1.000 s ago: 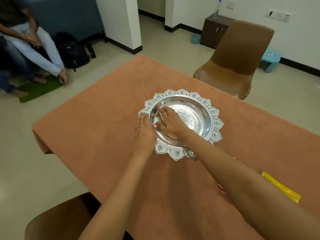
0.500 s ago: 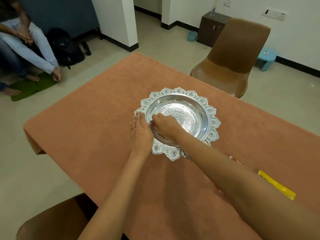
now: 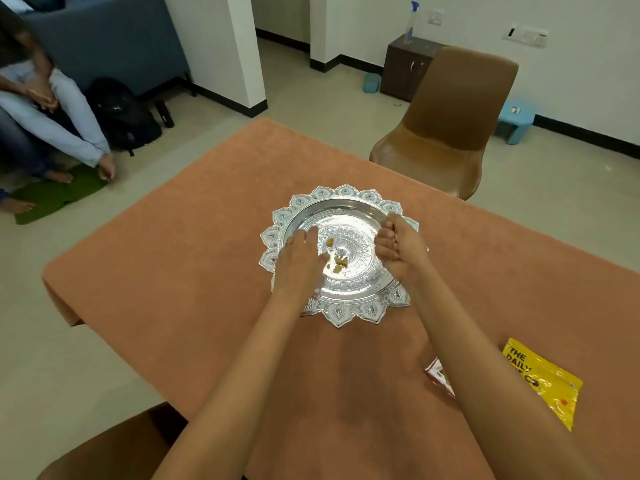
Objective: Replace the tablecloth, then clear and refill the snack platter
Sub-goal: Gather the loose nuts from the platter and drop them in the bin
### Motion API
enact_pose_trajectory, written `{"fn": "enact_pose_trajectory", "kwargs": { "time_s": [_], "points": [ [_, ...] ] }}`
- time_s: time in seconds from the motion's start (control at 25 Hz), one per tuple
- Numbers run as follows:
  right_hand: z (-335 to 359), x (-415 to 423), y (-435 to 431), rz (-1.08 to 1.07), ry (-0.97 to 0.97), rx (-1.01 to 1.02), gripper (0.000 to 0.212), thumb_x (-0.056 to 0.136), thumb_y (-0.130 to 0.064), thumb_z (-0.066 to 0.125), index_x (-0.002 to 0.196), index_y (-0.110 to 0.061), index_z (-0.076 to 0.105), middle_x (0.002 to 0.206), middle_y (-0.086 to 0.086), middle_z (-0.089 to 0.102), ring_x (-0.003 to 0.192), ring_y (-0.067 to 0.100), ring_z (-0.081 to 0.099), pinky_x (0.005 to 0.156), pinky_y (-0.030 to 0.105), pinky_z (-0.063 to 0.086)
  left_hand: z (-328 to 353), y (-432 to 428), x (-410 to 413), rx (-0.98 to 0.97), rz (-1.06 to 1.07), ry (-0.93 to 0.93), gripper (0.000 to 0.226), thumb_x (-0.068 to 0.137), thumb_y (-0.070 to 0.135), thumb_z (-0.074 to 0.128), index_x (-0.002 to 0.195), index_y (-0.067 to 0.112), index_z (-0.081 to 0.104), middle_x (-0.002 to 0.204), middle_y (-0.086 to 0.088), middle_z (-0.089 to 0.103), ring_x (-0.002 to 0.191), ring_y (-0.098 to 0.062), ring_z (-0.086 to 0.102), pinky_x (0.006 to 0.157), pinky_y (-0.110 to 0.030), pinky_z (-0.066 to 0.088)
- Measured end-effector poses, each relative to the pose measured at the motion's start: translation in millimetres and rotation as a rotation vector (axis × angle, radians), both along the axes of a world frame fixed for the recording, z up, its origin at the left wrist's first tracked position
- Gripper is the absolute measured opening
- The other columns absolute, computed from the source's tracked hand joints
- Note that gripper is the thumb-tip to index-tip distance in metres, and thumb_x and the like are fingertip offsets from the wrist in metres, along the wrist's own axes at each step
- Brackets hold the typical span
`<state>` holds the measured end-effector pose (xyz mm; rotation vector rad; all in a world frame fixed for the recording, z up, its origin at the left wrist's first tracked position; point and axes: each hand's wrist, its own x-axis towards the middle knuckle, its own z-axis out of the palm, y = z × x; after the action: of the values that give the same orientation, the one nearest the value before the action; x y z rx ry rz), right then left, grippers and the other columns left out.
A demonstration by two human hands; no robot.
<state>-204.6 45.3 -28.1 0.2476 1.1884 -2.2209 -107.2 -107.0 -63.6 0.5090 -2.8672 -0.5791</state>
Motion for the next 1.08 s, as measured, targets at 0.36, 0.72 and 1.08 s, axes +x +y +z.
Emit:
{"fn": "enact_pose_trajectory", "kwargs": {
  "time_s": [0.36, 0.72, 1.08],
  "points": [
    [-11.8, 31.2, -19.1, -0.184, 0.111, 0.215, 0.026, 0.099, -0.020, 0.042, 0.074, -0.016, 0.045, 0.054, -0.003, 0.040, 0.038, 0.005, 0.032, 0.036, 0.019, 0.030, 12.2, 65.5, -31.1, 1.731, 0.372, 0.336, 0.042, 0.103, 0.041, 0.030, 0.104, 0.017, 0.064, 0.096, 0.002, 0.065, 0.085, -0.009, 0.057, 0.075, -0.023, 0.046],
    [-17.3, 43.7, -65.9, -0.103, 0.665, 0.640, 0.010, 0.080, -0.024, 0.062, 0.073, -0.021, 0.057, 0.070, 0.004, 0.061, 0.070, 0.025, 0.060, 0.070, 0.043, 0.053, -2.5, 47.7, -35.6, 2.287, 0.450, 0.438, 0.046, 0.102, 0.044, 0.032, 0.102, 0.010, 0.063, 0.090, -0.005, 0.067, 0.089, -0.017, 0.064, 0.073, -0.026, 0.055],
    [-27.9, 47.9, -76.6, -0.073, 0.829, 0.671, 0.009, 0.087, -0.015, 0.055, 0.079, -0.011, 0.052, 0.079, 0.005, 0.053, 0.075, 0.021, 0.050, 0.071, 0.040, 0.045, 2.1, 35.2, -32.2, 2.336, 0.395, 0.493, 0.033, 0.102, 0.032, 0.035, 0.099, 0.012, 0.061, 0.085, -0.003, 0.065, 0.075, -0.013, 0.068, 0.065, -0.022, 0.054]
  ]
}}
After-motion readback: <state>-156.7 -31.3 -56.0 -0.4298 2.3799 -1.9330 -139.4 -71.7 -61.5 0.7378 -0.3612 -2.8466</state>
